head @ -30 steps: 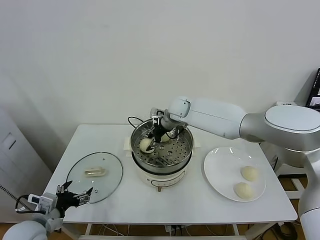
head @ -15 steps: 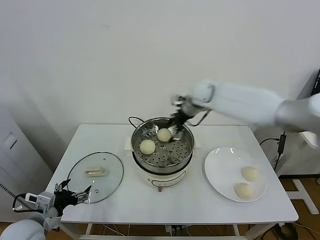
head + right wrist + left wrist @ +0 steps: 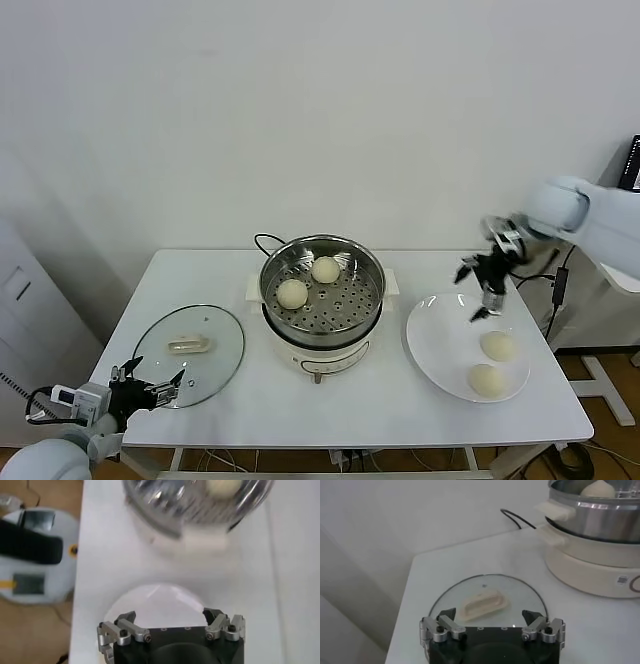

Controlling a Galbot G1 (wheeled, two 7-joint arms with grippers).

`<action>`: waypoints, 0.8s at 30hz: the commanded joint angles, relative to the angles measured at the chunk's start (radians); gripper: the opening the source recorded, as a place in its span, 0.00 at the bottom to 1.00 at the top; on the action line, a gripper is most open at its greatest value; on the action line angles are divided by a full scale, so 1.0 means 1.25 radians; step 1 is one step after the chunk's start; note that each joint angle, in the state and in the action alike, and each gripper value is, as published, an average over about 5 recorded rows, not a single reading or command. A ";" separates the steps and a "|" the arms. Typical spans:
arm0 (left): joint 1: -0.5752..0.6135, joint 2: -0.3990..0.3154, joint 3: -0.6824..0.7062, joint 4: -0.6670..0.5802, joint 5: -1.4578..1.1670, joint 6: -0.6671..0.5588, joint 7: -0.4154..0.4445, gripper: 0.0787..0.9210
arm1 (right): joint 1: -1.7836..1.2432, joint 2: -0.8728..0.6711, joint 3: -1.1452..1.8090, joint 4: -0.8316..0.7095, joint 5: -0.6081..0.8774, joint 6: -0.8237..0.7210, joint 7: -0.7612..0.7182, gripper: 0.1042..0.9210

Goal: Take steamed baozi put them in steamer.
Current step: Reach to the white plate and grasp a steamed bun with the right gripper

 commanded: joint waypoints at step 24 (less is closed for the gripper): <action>-0.009 0.000 0.009 0.010 0.002 0.003 0.000 0.88 | -0.489 0.009 0.358 -0.146 -0.257 0.113 0.003 0.88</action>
